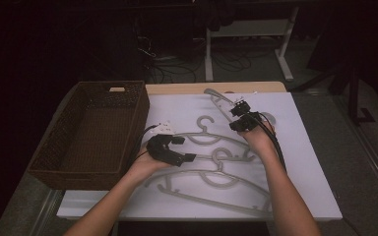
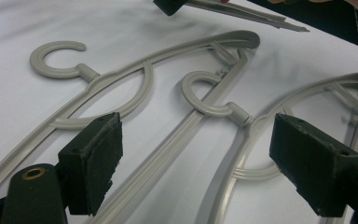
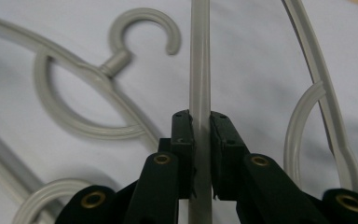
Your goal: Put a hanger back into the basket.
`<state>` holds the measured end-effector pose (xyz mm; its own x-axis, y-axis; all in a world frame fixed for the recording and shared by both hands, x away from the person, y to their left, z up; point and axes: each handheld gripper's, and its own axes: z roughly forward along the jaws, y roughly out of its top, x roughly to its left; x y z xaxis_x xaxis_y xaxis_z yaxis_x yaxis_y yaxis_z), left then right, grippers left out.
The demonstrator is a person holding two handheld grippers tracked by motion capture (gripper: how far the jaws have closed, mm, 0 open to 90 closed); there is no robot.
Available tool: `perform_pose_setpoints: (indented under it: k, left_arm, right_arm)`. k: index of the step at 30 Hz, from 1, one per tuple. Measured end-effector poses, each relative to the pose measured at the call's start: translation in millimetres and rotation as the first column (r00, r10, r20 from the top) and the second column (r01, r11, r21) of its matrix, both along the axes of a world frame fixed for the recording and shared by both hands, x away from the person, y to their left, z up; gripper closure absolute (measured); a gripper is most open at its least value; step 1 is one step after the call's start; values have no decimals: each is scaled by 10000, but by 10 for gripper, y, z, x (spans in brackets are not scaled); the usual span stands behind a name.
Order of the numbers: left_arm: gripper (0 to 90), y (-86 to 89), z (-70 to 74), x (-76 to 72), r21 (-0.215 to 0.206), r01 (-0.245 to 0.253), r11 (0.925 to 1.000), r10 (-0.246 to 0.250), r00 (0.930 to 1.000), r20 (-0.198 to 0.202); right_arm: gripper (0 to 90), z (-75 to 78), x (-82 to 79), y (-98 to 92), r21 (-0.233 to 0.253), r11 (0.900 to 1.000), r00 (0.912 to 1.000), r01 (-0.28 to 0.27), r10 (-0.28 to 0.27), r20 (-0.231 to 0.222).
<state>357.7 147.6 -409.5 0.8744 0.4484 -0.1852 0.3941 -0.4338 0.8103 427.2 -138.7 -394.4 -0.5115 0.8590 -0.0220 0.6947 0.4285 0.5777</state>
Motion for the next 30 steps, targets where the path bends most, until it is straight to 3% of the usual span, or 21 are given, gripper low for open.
perform_pose_setpoints:
  k: [4,7,9,10,11,12,14,15,20,22,23,24,25,26,27,30]
  left_arm:
    - [175,23,23,4,-65,-40,10000,41,10000,46]
    - [175,44,40,5,-150,-107,9998,108,9999,58]
    - [175,50,46,4,-172,-108,9998,110,9999,61]
    - [175,56,53,2,-187,-113,9998,115,9999,71]
    - [175,60,61,0,-212,-121,9997,124,9999,97]
    - [175,66,74,-7,-264,-119,9996,122,9999,120]
    - [175,78,100,-14,-319,-132,9994,137,9998,170]
    - [175,84,118,-21,-383,-131,9992,138,9998,174]
    - [176,96,190,-56,-563,-102,9984,119,9994,312]
    - [175,98,195,-58,-577,-109,9983,128,9994,322]
    - [175,101,197,-57,-578,-131,9982,150,9993,328]
    - [175,105,197,-53,-584,-158,9982,177,9993,319]
    - [175,107,196,-50,-572,-176,9982,194,9993,321]
    - [175,105,193,-48,-568,-176,9982,194,9993,315]
    - [175,102,191,-46,-552,-160,9983,178,9994,309]
    - [175,91,184,-46,-539,-178,9984,193,9994,281]
  right_arm:
    - [803,76,-88,72,-67,9983,9981,-575,577,234]
    - [803,144,-224,192,58,9902,9895,-1398,1395,378]
    - [803,149,-259,226,37,9875,9867,-1575,1573,413]
    - [803,150,-334,295,-30,9775,9763,-2108,2107,487]
    - [803,150,-334,295,-30,9775,9763,-2108,2107,487]
    - [803,144,-422,375,-90,9639,9623,-2660,2660,558]
    - [802,139,-453,400,-151,9591,9575,-2826,2830,561]
    - [802,111,-520,446,-193,9477,9459,-3186,3192,578]
    - [802,7,-663,488,-94,9152,9141,-4028,4028,458]
    - [801,-44,-724,494,-78,9025,9019,-4306,4306,353]
    - [801,-44,-724,494,-78,9025,9019,-4306,4306,353]
    - [801,-72,-755,496,-18,8961,8956,-4439,4437,308]
    - [800,-128,-808,495,-23,8836,8833,-4683,4681,266]
    - [800,-128,-808,495,-23,8836,8833,-4683,4681,266]
    - [800,-166,-852,488,66,8758,8757,-4825,4823,228]
    - [799,-200,-882,477,209,8672,8675,-4975,4972,161]
